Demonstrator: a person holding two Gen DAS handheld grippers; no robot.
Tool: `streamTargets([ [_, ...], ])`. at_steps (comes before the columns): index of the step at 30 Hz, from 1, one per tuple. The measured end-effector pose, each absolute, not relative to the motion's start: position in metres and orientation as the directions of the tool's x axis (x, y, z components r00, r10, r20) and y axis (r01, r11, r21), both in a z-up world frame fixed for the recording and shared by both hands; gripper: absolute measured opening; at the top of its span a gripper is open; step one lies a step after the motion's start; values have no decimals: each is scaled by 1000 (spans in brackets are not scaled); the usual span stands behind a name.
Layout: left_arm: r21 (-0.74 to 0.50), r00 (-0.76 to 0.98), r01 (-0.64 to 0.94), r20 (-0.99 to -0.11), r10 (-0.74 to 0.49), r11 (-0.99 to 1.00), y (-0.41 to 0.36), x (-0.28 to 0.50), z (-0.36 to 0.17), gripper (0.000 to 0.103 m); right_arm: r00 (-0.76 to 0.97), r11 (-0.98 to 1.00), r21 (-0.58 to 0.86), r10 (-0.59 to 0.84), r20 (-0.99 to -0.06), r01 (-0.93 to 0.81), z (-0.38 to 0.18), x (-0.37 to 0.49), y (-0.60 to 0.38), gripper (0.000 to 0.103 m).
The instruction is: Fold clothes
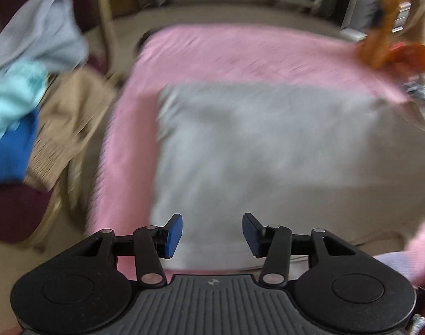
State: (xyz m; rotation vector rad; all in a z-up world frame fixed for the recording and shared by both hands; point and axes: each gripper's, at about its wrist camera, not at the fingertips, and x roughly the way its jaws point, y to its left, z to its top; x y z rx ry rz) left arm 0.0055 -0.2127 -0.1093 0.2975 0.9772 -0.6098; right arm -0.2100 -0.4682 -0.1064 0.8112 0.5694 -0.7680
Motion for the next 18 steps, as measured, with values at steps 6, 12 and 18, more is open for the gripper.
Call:
streamTargets([
  [6,-135,398,607,-802,-446,783,-204,1,-77,53,619,676,221,-428,-659,703,-42,-159,-433,5],
  [12,-166,429,525,-795,-429,834,-157,18,-64,53,720,879,-120,-450,-527,462,7,-86,-352,5],
  [18,-194,461,423,-795,-395,885,-107,34,-75,53,828,952,-290,-236,-509,93,-25,-32,-255,5],
])
